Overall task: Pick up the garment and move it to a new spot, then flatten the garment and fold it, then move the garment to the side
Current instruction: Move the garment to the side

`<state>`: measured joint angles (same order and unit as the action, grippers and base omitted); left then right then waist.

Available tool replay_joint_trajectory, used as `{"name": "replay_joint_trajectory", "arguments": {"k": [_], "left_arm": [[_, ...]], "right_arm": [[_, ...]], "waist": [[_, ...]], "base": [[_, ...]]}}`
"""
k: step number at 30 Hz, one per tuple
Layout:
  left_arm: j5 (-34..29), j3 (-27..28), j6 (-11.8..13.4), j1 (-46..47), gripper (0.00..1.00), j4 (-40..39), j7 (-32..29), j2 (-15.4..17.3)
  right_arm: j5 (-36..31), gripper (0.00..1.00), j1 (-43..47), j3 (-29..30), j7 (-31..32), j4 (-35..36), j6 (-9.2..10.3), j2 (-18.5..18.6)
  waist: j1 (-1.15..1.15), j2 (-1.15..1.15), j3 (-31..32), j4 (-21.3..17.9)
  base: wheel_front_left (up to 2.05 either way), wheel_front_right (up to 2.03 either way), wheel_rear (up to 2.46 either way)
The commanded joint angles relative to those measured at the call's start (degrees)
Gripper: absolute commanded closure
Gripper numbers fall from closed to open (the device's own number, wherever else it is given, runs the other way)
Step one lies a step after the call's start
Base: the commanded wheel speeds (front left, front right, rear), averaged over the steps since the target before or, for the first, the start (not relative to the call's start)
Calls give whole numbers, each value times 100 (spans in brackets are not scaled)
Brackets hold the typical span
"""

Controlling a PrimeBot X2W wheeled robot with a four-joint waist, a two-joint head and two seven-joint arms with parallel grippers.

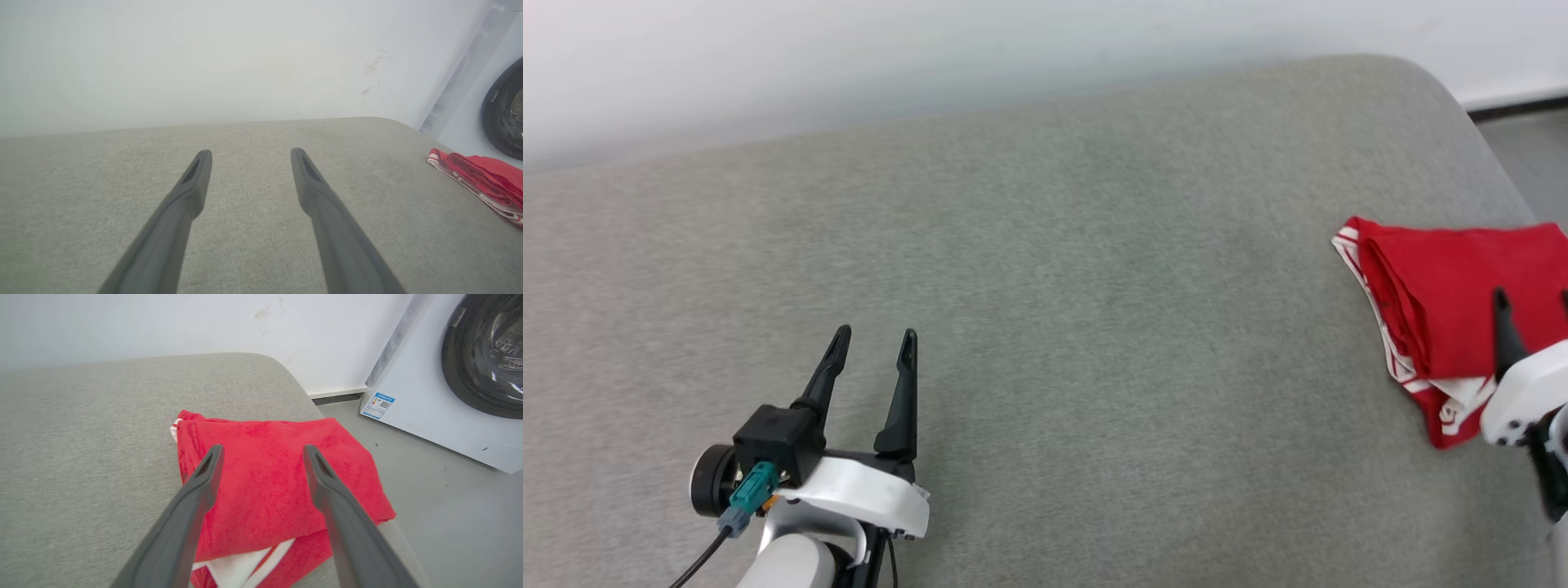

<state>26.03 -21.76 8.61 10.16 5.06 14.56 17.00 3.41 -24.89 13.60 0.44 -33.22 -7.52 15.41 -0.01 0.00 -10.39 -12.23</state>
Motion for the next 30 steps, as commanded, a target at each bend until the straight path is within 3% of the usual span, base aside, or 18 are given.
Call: {"name": "replay_joint_trajectory", "arguments": {"k": [1, 15, 30], "left_arm": [[36, 50, 35, -99, 0, 28, 27, -23], [41, 368, 188, -508, 0, 193, 62, 46], [-3, 347, 204, -879, 0, 360, 71, 11]], "right_arm": [[127, 0, 296, -112, 36, 357, 6, -140], [471, 0, 2056, -1017, -166, 2842, 6, -924], [307, 0, 3220, -1038, 95, 3992, 6, -1201]], "waist": [[1, 0, 294, 312], [1, 0, 817, 883], [1, 0, 1173, 879]], "base": [[0, 0, 0], [0, 0, 0], [0, 0, 0]]}}
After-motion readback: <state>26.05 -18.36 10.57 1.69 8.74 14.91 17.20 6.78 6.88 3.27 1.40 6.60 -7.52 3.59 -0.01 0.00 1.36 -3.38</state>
